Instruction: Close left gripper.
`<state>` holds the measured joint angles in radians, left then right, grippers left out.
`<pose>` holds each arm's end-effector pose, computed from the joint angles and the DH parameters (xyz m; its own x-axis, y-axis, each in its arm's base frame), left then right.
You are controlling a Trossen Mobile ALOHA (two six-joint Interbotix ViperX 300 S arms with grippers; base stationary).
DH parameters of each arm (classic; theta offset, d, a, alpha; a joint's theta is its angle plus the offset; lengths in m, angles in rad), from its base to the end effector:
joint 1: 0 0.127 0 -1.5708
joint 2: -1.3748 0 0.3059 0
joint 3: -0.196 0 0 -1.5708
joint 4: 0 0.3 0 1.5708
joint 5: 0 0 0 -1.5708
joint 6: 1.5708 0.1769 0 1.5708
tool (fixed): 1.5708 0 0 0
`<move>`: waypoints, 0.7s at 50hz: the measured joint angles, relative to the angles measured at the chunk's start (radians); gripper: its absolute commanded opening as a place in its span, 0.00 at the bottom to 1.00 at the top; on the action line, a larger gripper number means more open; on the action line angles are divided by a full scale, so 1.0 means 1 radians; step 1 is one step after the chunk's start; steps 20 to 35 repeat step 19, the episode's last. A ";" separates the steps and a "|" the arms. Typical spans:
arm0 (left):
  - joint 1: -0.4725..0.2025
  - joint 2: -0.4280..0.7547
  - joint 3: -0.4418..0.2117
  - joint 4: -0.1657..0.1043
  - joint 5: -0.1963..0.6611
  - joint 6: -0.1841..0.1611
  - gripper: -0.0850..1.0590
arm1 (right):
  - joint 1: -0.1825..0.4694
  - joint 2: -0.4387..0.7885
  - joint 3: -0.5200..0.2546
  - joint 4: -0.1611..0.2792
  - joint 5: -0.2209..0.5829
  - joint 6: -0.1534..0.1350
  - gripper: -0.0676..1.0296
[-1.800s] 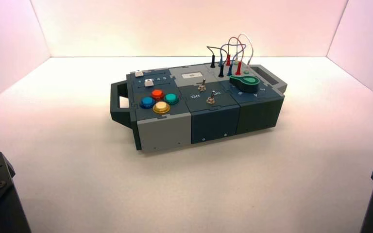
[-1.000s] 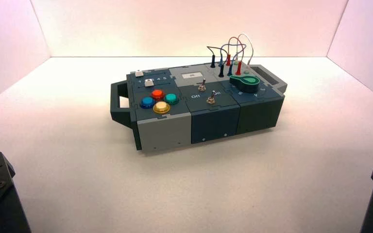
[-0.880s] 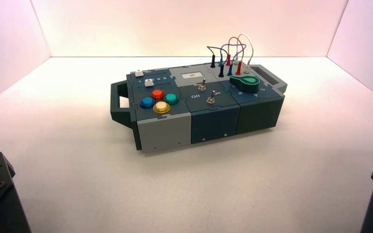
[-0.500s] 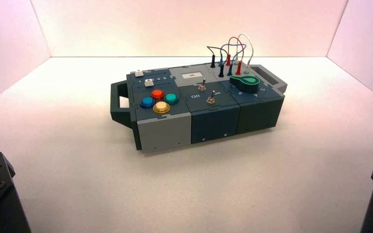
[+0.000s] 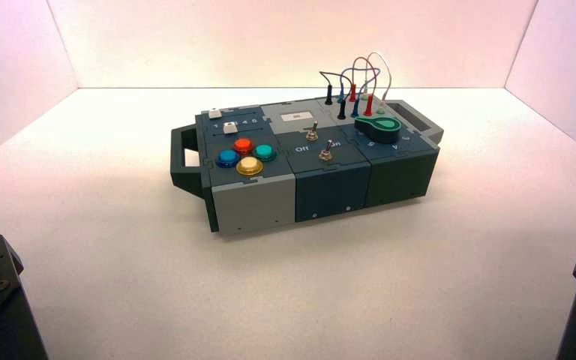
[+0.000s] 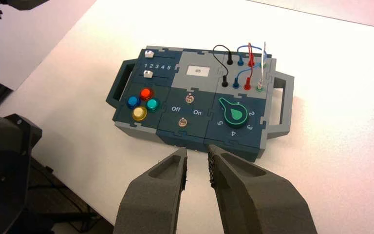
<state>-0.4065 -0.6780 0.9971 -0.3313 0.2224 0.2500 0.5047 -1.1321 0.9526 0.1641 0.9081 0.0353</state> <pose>0.2662 -0.1284 0.2148 0.7622 -0.4062 -0.5040 0.4158 0.9040 -0.0997 0.1470 0.1072 0.2460 0.5892 0.4726 -0.6554 -0.4799 0.8572 0.1867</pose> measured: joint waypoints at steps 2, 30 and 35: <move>0.000 -0.002 -0.002 0.002 0.000 0.003 0.05 | 0.000 0.000 0.000 -0.002 0.002 0.000 0.30; 0.000 -0.006 0.000 0.000 0.003 0.003 0.05 | 0.000 0.000 0.000 -0.008 0.002 0.000 0.30; 0.000 -0.006 0.000 0.000 0.003 0.003 0.05 | 0.000 0.000 0.000 -0.008 0.002 0.000 0.30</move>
